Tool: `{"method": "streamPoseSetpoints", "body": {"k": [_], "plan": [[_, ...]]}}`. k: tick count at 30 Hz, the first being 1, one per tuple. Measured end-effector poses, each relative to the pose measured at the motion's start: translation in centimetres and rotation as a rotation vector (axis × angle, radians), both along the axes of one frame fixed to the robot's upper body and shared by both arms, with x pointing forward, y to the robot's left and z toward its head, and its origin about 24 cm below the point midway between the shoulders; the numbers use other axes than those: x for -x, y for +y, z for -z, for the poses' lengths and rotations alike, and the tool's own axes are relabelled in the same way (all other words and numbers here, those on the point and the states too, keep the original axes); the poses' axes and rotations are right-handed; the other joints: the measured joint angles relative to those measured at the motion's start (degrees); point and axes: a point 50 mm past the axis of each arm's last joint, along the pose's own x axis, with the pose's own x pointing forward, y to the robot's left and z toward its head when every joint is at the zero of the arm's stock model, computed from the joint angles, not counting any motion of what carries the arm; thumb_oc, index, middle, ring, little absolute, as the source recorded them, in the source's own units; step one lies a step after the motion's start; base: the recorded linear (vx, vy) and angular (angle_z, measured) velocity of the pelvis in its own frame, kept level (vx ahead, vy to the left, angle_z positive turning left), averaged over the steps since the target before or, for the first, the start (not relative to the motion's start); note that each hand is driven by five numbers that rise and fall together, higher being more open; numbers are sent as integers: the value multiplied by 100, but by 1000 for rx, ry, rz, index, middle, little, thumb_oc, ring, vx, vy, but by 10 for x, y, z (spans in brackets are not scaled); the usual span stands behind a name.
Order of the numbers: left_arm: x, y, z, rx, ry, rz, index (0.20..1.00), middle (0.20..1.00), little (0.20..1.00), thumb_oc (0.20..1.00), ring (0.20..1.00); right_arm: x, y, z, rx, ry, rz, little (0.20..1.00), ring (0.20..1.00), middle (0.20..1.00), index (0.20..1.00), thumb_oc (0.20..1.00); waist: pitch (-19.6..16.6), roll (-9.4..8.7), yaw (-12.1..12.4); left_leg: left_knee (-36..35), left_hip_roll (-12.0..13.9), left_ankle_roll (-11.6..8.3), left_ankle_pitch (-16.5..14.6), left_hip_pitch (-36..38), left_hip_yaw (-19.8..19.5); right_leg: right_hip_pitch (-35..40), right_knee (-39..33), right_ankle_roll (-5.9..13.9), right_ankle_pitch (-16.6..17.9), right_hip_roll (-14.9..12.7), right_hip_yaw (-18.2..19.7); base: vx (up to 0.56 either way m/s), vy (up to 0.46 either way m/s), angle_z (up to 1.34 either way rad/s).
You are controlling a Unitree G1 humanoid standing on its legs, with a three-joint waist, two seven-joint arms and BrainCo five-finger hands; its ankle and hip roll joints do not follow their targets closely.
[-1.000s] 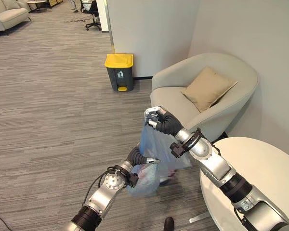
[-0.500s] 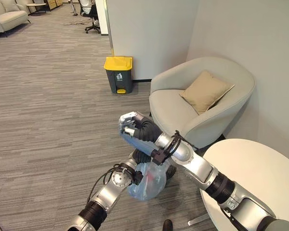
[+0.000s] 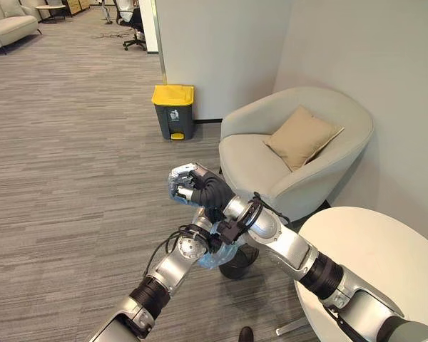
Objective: Gather garbage on tea table into small bin, then transfer packed bag to large trash can.
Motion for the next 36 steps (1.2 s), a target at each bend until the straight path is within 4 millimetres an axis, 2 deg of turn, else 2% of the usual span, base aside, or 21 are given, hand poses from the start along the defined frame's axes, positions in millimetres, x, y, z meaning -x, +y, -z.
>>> {"method": "streamPoseSetpoints", "body": {"k": [3, 4, 5, 8, 11, 12, 15, 17, 23, 24, 26, 27, 28, 31, 33, 36], "plan": [[0, 7, 1, 28, 16, -30, 200, 200, 200, 200, 200, -1, -5, 0, 37, -53, 20, 200, 200, 200, 200, 200, 2, 2, -1, 0, 3, 0, 0, 1, 3, 0, -1, 0, 0, 0, 3, 0, 0, 0], [2, 12, 1, 53, 17, -57, 200, 200, 200, 200, 200, -2, -8, 1, 76, -96, 38, 294, 294, 294, 294, 294, 3, 4, -6, 0, 4, 1, -1, 2, 4, 0, -1, 0, 0, 1, 3, 0, 0, 0], [5, 16, -1, 74, 18, -69, 200, 200, 200, 200, 200, -5, -15, 3, 128, -142, 65, 1000, 1000, 1000, 1000, 1000, 5, 6, -13, 0, 8, 1, -1, 2, 4, 0, -1, 0, 0, 2, 4, 14, -31, 0], [15, 46, -7, 116, -15, -164, 200, 200, 200, 200, 200, -19, -48, 7, 314, -287, 197, 1000, 1000, 1000, 1000, 1000, 12, 11, -13, -2, 6, 4, -3, 5, 7, 1, -3, 0, -1, 3, 9, 0, 0, 0], [18, 55, -4, 120, -5, -181, 200, 200, 200, 200, 200, -19, -55, 1, 373, -386, 236, 1000, 1000, 1000, 1000, 1000, 32, 32, -19, -2, 4, 13, -9, 9, 12, 2, -21, 3, 0, 4, 13, 0, 0, 0], [22, 63, 0, 136, 9, -224, 200, 200, 200, 200, 200, -17, -63, -4, 407, -451, 266, 1000, 1000, 1000, 1000, 1000, 42, 45, -27, -2, -2, 17, -12, 13, 18, 2, -31, 4, 1, -1, 21, 0, 0, 0], [28, 82, 7, 143, 34, -292, 200, 200, 200, 200, 200, -17, -83, -7, 434, -503, 359, 1000, 1000, 1000, 1000, 1000, 65, 60, -29, -2, -3, 24, -16, 17, 21, 5, -32, 4, 1, 1, 26, 0, 0, 0], [36, 98, 15, 132, 65, -352, 200, 200, 200, 200, 200, -18, -101, -3, 462, -485, 427, 1000, 1000, 1000, 1000, 1000, 103, 97, -38, -3, -13, 29, -19, 26, 36, 6, -32, 10, 5, -4, 44, 0, -2, -2], [51, 116, 36, 97, 160, -406, 200, 200, 200, 200, 200, -13, -130, 25, 507, -362, 507, 1000, 1000, 1000, 1000, 1000, 151, 127, -57, -4, -11, 33, -22, 40, 66, 5, -33, 14, 7, 2, 65, -1, -1, -1], [54, 118, 40, 93, 175, -417, 200, 200, 200, 200, 200, -10, -140, 33, 510, -319, 540, 1000, 1000, 1000, 1000, 1000, 154, 126, -39, -4, -8, 41, -29, 56, 65, 20, -34, 14, 6, 2, 65, -6, -9, -4], [72, 140, 53, 78, 235, -499, 200, 200, 200, 200, 200, 5, -184, 79, 564, -70, 681, 1000, 1000, 1000, 1000, 1000, 192, 155, -42, -7, -13, 87, -65, 85, 102, 32, -35, 20, 1, -3, 99, -9, -13, -10], [84, 155, 58, 68, 268, -552, 200, 200, 200, 200, 200, 19, -210, 110, 624, 100, 749, 1000, 1000, 1000, 1000, 1000, 262, 184, -49, -43, -8, 130, -97, 90, 148, 17, -35, 26, 5, -10, 146, -9, -10, -13], [89, 160, 60, 66, 278, -570, 200, 200, 200, 200, 200, 27, -219, 123, 648, 169, 772, 1000, 1000, 1000, 1000, 1000, 302, 190, -59, -43, -11, 131, -98, 91, 161, 9, -35, 30, 8, -10, 166, -11, -10, -11], [104, 167, 70, 60, 335, -587, 200, 200, 200, 200, 200, 51, -240, 157, 655, 379, 827, 1000, 1000, 1000, 1000, 1000, 324, 194, -97, -43, -3, 132, -100, 93, 160, 9, -36, 27, 6, -4, 165, -2, -1, -1], [112, 169, 76, 59, 372, -588, 200, 200, 200, 200, 200, 56, -239, 164, 634, 433, 826, 1000, 1000, 1000, 1000, 1000, 347, 200, -167, -44, -2, 133, -99, 90, 162, 7, -36, 29, 7, -6, 167, 0, 0, 0], [130, 179, 95, 136, 458, -696, 200, 200, 200, 200, 200, 68, -251, 185, 596, 564, 907, 1000, 1000, 1000, 1000, 1000, 339, 200, -166, -43, 2, 132, -101, 90, 153, 25, -36, 25, 4, -6, 159, 0, 0, 0]]}}
